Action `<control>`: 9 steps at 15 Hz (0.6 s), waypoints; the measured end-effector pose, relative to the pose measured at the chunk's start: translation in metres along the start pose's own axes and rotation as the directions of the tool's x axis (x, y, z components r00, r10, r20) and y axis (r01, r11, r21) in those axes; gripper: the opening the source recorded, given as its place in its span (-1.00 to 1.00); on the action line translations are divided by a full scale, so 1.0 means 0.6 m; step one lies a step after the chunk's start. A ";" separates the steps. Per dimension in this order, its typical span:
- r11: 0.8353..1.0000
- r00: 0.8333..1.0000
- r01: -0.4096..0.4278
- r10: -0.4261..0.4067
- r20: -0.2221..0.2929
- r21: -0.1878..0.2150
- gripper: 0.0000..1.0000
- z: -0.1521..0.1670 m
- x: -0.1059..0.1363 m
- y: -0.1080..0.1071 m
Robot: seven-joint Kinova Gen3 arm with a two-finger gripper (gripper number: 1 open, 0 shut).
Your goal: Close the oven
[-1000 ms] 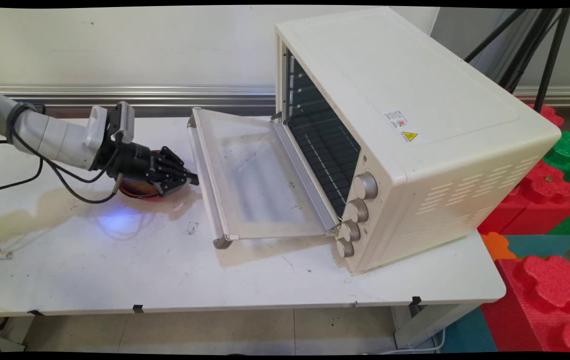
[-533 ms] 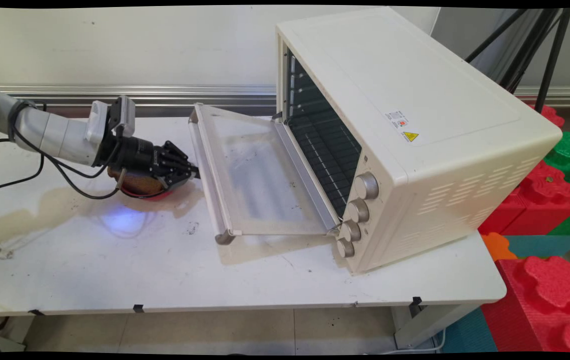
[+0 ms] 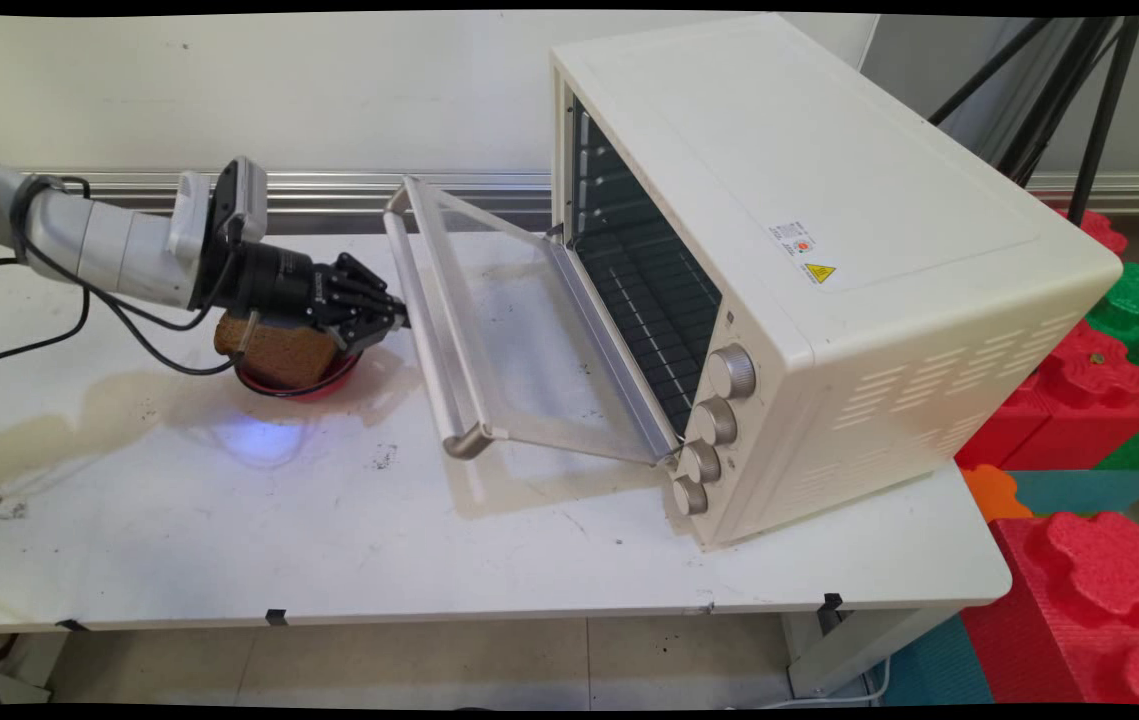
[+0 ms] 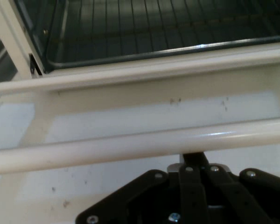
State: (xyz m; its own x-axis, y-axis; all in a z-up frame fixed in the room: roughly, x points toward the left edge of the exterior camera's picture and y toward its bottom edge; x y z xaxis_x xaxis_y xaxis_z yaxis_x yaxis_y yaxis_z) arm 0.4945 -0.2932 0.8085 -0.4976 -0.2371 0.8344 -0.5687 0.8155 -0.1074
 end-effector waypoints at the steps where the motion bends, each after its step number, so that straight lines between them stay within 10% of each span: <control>1: 1.000 1.000 0.000 0.000 -0.008 0.001 -1.00 0.001 0.006 0.000; 9: 1.000 0.997 0.013 -0.012 -0.081 0.012 -1.00 0.027 0.072 -0.004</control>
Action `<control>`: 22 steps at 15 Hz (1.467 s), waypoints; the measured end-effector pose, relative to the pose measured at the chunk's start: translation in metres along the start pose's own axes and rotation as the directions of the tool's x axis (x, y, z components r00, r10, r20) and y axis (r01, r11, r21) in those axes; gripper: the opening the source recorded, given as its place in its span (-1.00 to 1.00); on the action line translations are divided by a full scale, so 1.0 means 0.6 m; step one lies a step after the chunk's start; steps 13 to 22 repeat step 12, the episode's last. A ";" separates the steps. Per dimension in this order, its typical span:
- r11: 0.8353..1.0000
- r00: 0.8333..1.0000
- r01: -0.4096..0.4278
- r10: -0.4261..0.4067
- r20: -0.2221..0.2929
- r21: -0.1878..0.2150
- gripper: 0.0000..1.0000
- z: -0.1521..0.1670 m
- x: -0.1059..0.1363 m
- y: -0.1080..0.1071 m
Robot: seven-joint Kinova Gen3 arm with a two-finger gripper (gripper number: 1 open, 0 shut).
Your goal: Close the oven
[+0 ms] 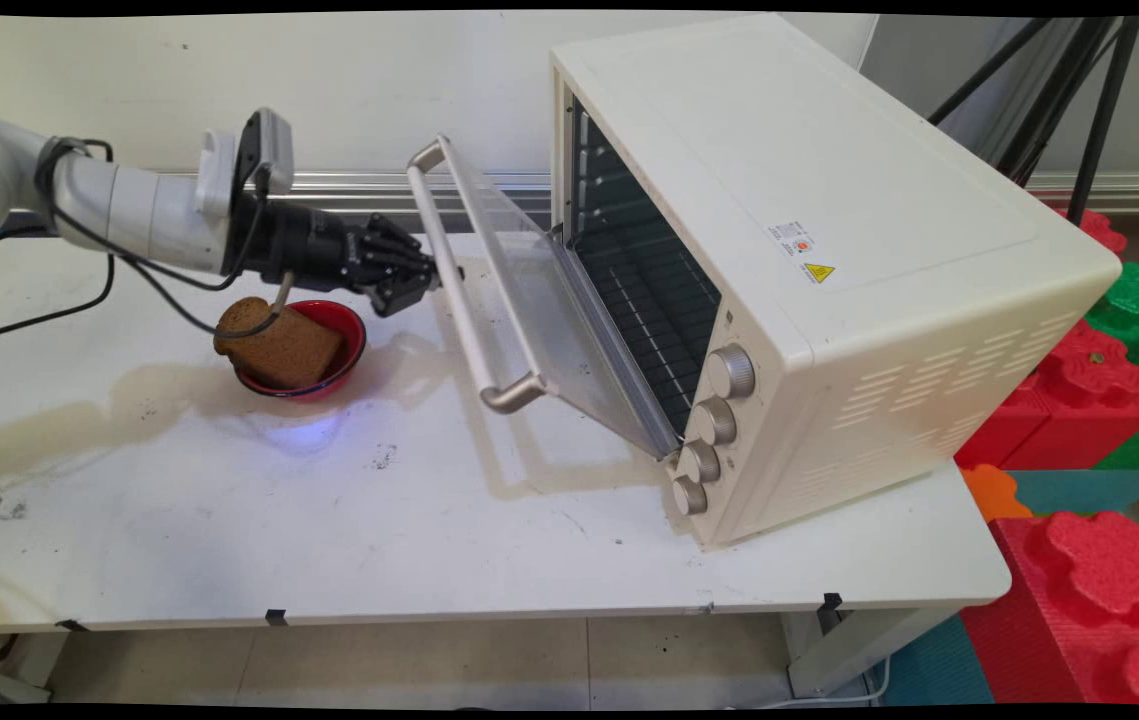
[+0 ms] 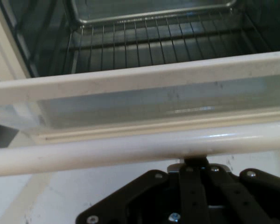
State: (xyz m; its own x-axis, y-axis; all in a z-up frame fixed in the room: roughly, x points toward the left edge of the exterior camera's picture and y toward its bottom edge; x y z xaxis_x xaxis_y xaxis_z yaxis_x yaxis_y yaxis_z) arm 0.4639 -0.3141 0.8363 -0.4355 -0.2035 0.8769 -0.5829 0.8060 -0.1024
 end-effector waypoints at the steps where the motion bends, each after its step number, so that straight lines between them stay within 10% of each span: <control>1: 1.000 1.000 0.002 -0.002 -0.007 0.001 -1.00 0.005 0.007 0.000; 22: 1.000 0.999 -0.007 0.007 -0.040 0.012 -1.00 0.043 0.055 -0.009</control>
